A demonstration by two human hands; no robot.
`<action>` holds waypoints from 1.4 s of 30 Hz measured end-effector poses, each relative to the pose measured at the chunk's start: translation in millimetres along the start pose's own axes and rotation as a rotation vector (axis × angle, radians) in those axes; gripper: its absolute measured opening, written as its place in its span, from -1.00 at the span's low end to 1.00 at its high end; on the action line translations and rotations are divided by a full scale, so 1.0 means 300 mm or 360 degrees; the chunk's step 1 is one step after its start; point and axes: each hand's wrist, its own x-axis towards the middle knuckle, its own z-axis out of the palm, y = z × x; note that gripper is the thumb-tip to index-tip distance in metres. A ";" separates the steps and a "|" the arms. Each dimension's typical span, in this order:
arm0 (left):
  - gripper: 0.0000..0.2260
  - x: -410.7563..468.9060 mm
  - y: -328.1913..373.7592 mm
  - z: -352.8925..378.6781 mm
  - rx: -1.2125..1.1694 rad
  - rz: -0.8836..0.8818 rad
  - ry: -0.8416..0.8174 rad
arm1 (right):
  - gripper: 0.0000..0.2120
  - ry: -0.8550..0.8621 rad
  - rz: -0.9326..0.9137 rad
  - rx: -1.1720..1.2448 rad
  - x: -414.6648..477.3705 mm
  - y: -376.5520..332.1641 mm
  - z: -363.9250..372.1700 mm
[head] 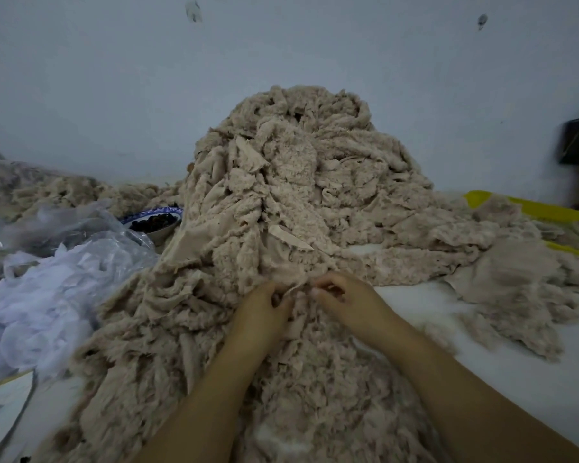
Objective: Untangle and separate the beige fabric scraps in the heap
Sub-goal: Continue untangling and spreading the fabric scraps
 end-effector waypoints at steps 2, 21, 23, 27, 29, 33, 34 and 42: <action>-0.87 -0.006 0.007 -0.007 -0.0382 -0.0040 0.0130 | -0.62 -0.0162 -0.0081 -0.0007 -0.010 -0.008 0.022; -0.83 -0.076 0.090 0.007 -0.0479 0.0698 -0.0062 | -0.71 0.0445 0.0268 0.0247 0.020 -0.050 0.012; -0.78 -0.065 0.088 0.006 -0.0545 0.0429 0.0009 | -0.68 0.0546 0.0184 0.0164 0.018 -0.065 0.009; -0.71 -0.045 0.078 -0.015 -0.1249 -0.0297 -0.0186 | -0.63 0.0212 0.0040 0.0415 -0.010 -0.118 0.014; -0.68 -0.037 0.079 -0.041 -0.1823 -0.0473 -0.0376 | -0.59 -0.0140 -0.0041 0.0287 -0.025 -0.128 0.031; -0.73 -0.013 0.073 -0.071 -0.2340 -0.0673 -0.0161 | -0.63 -0.0256 -0.0252 0.0022 -0.024 -0.084 0.021; -0.72 -0.004 0.062 -0.083 -0.2446 -0.0710 -0.0075 | -0.62 -0.0183 -0.0270 -0.0011 -0.024 -0.073 0.008; -0.73 -0.043 0.077 -0.090 -0.2497 -0.0602 -0.0441 | -0.48 0.0107 0.0087 0.0530 -0.018 -0.083 -0.015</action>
